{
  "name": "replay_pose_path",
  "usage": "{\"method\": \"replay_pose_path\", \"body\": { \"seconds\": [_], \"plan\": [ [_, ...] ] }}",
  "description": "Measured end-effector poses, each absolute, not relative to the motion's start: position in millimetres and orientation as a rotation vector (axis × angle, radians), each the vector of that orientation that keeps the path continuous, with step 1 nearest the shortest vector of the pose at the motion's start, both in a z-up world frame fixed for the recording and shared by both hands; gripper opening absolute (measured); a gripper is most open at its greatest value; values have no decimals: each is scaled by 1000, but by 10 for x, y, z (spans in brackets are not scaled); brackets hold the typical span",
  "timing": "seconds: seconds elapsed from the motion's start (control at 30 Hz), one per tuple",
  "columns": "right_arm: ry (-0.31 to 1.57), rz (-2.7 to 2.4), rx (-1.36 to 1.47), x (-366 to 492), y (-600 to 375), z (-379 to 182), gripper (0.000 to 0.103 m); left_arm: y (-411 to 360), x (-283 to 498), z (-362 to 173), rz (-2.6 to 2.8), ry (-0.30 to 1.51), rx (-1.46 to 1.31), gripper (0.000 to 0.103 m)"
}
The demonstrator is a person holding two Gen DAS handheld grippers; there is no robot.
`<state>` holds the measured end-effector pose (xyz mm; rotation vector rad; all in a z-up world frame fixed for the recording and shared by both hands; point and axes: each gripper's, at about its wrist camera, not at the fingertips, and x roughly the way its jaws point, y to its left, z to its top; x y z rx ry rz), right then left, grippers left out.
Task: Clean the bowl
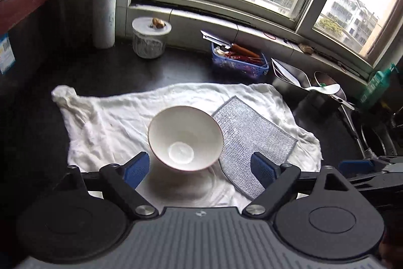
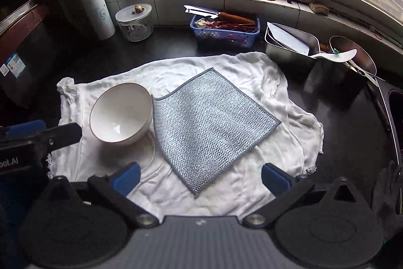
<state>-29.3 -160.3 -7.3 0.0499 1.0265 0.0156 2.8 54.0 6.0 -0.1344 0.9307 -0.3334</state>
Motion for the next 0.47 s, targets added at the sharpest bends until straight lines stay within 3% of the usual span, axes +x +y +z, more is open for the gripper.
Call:
{"method": "replay_pose_path", "body": {
  "seconds": [0.47],
  "plan": [
    [1054, 53, 20, -165, -1683, -144, 102, 333, 81, 78, -239, 935, -70, 88]
  ]
}}
